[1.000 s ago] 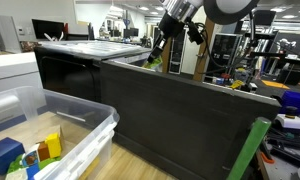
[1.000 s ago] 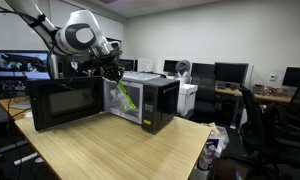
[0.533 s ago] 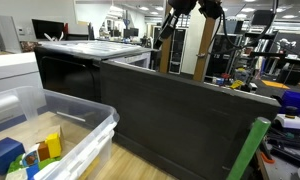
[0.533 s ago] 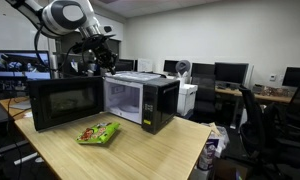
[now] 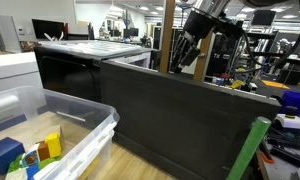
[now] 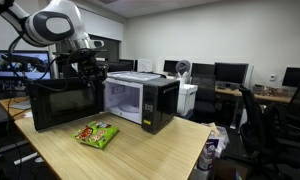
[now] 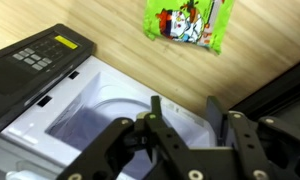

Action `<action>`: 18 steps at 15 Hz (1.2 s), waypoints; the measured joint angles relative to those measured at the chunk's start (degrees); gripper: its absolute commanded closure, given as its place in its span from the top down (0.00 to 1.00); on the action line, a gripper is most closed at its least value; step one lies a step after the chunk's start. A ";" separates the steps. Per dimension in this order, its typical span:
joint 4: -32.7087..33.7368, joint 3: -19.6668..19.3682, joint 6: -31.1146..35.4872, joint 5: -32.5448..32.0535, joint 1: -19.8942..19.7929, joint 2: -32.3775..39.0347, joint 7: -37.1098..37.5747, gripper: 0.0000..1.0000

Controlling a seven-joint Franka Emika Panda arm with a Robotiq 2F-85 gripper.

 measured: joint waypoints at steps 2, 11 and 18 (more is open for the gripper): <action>-4.00 -0.18 0.01 0.24 -0.01 -1.07 -2.57 0.97; -7.25 -2.15 -3.10 0.28 -1.17 -1.50 -8.63 1.00; -7.33 -3.09 -8.97 0.81 -3.50 2.83 -9.17 1.00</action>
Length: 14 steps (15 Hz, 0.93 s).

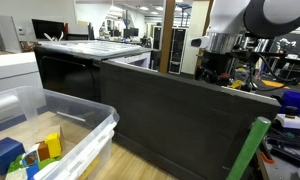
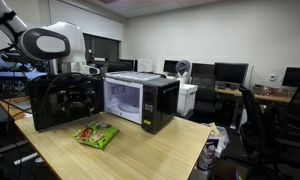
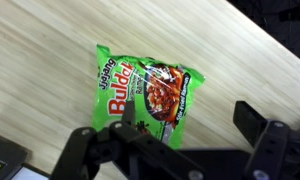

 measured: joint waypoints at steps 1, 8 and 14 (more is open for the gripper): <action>0.01 -0.14 0.10 0.55 -0.46 1.34 0.00 1.00; 1.19 -0.93 4.45 9.26 -2.44 9.36 0.02 1.00; 6.23 -0.56 10.64 15.99 -4.13 17.75 -0.44 1.00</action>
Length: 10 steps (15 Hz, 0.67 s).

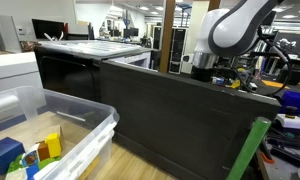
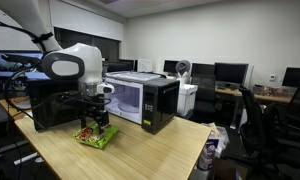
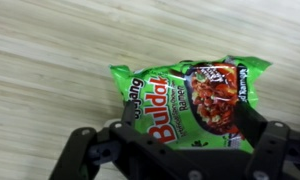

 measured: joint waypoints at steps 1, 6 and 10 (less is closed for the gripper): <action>1.19 0.36 0.50 1.79 -0.31 1.62 -0.57 1.00; 7.12 4.85 1.47 10.26 -3.80 7.87 -5.92 1.00; 11.09 9.64 1.48 16.61 -7.93 11.53 -13.15 1.00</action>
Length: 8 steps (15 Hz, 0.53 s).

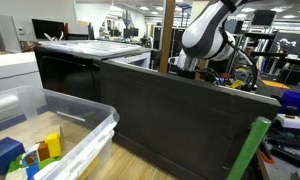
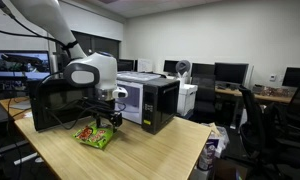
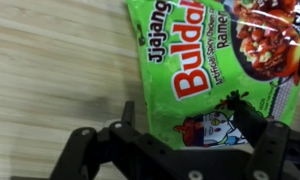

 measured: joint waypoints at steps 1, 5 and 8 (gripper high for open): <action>0.41 1.06 -0.09 1.44 -0.99 0.65 -1.86 1.00; 0.55 3.76 -1.54 4.71 -4.07 2.16 -6.80 1.00; 0.55 3.97 -2.86 4.91 -5.20 2.18 -7.91 0.56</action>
